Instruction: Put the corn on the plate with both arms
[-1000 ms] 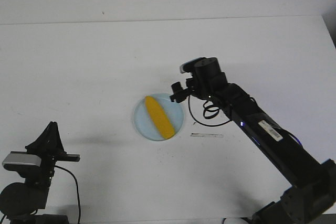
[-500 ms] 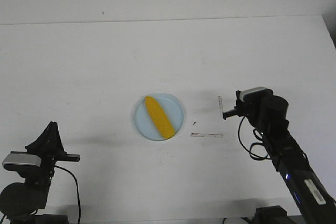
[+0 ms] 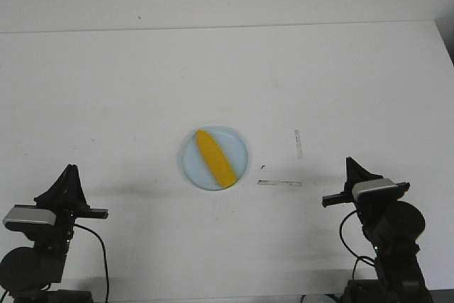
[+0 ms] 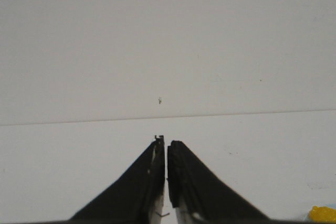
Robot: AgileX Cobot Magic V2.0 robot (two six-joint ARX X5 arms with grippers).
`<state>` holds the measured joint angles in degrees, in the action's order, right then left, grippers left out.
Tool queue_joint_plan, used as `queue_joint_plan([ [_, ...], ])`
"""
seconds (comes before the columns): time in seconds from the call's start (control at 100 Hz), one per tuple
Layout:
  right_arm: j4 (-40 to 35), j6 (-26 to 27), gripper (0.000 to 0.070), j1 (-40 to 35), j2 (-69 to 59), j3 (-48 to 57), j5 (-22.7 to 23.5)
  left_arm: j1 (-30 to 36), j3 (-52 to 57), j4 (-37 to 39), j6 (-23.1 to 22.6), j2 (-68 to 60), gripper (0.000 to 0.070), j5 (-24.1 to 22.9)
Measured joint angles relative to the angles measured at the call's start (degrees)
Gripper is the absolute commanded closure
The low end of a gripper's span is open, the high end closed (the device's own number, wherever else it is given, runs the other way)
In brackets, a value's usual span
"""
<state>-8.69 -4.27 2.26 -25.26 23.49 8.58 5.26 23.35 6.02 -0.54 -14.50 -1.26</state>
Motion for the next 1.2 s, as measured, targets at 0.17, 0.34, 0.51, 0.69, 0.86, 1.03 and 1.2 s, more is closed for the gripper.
queue_joint_plan([
  [0.17,-1.31,0.00,0.0690,0.00,9.25,0.00,-0.76,0.00,0.00,0.00,0.00,0.00,0.0699,0.00],
  [0.34,-1.31,1.36,0.0690,0.00,13.66,0.00,-2.82,0.00,0.00,0.00,0.00,0.00,0.0699,0.00],
  [0.51,-1.29,2.19,0.0690,0.00,14.75,0.00,-2.78,0.00,0.02,-0.02,0.00,0.00,0.0699,0.00],
  [0.69,-1.29,2.25,0.0690,0.00,14.75,0.00,-2.78,0.00,0.02,-0.02,0.00,0.00,0.0699,0.00],
  [0.86,-1.29,2.56,0.0690,0.00,14.75,0.00,-2.78,0.00,0.02,-0.02,0.00,0.00,0.0699,0.00],
  [1.03,-1.29,2.58,0.0690,0.00,14.75,0.00,-2.78,0.00,0.00,0.00,0.00,0.00,0.0699,0.00],
  [1.2,-1.29,2.60,0.0690,0.00,14.75,0.00,-2.78,-0.04,0.00,-0.55,0.00,0.33,0.0699,-0.04],
])
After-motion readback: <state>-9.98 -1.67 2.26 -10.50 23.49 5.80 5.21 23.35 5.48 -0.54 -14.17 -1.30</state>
